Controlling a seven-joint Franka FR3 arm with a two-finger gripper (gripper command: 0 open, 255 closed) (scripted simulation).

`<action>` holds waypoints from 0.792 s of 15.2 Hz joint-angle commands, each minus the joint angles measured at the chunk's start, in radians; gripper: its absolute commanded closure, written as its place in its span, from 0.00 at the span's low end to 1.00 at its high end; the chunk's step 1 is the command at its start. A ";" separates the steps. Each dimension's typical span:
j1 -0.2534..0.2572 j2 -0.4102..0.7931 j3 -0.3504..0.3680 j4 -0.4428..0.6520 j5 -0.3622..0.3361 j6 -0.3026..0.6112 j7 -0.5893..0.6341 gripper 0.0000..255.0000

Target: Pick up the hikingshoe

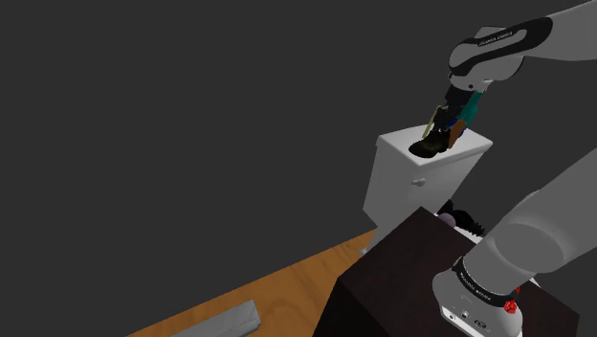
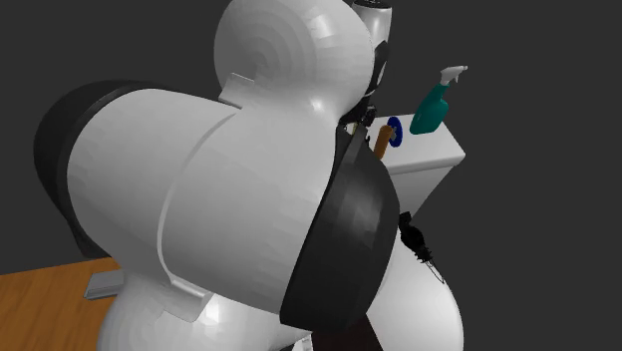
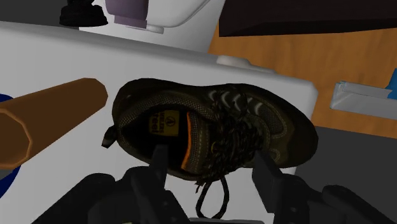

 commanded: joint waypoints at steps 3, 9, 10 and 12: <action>0.000 0.000 0.000 -0.002 0.000 0.002 0.000 1.00; 0.000 0.001 0.000 0.000 0.001 0.001 0.000 1.00; 0.000 -0.005 0.002 0.009 -0.003 -0.012 0.003 1.00; 0.000 -0.016 0.005 0.027 -0.009 -0.040 0.008 1.00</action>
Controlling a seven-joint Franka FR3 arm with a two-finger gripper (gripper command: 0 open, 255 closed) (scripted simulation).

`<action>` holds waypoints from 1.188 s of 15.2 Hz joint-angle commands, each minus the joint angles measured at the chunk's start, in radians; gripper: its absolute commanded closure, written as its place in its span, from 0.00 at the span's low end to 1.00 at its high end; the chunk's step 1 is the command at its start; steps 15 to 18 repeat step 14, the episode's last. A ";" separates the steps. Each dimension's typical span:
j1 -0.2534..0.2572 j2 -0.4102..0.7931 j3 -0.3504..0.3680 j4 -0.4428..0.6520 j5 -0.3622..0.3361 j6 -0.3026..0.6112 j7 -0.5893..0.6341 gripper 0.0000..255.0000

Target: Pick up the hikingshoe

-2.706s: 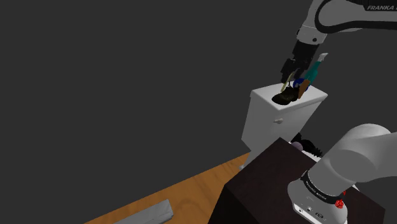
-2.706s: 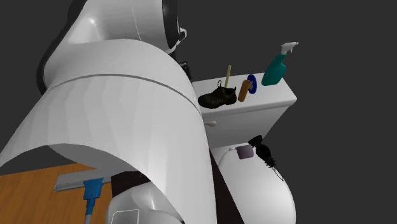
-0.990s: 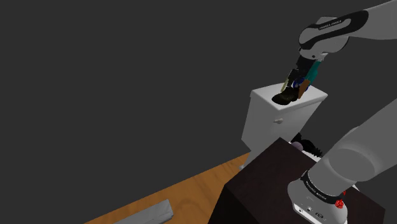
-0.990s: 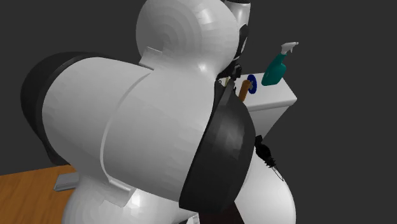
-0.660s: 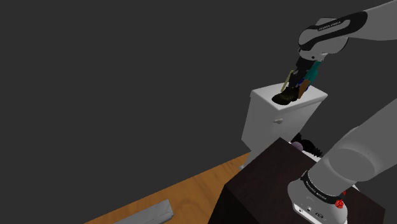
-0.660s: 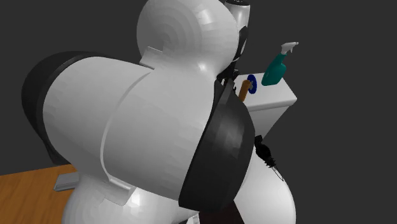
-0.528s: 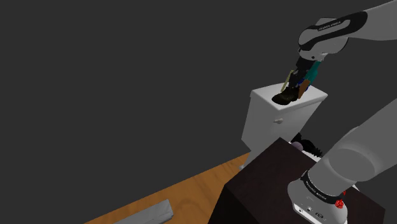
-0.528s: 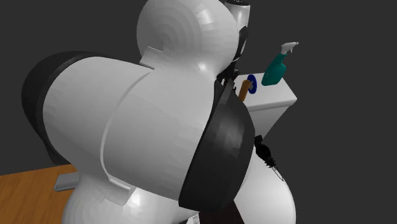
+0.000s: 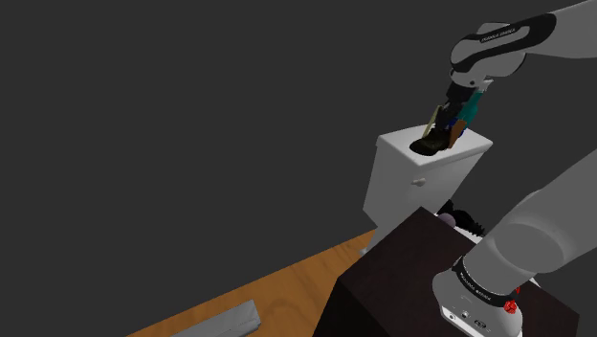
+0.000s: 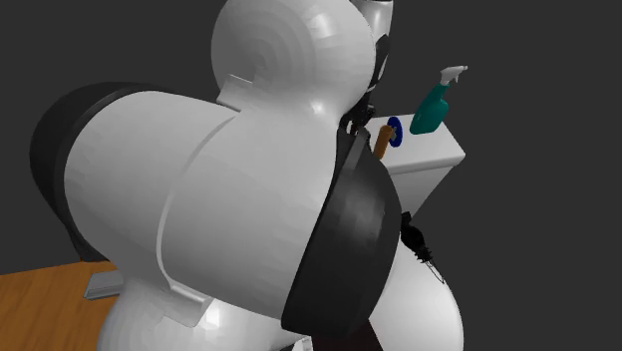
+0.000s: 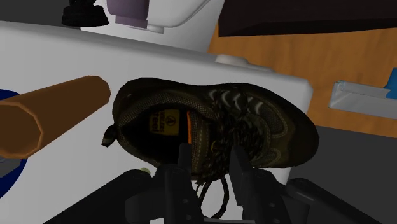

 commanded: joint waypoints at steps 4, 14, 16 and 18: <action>0.000 -0.026 0.008 0.045 -0.014 -0.066 0.011 1.00; 0.002 -0.051 0.021 0.134 -0.024 -0.176 0.022 1.00; 0.002 -0.051 0.021 0.134 -0.024 -0.176 0.022 1.00; 0.002 -0.051 0.021 0.134 -0.024 -0.176 0.022 1.00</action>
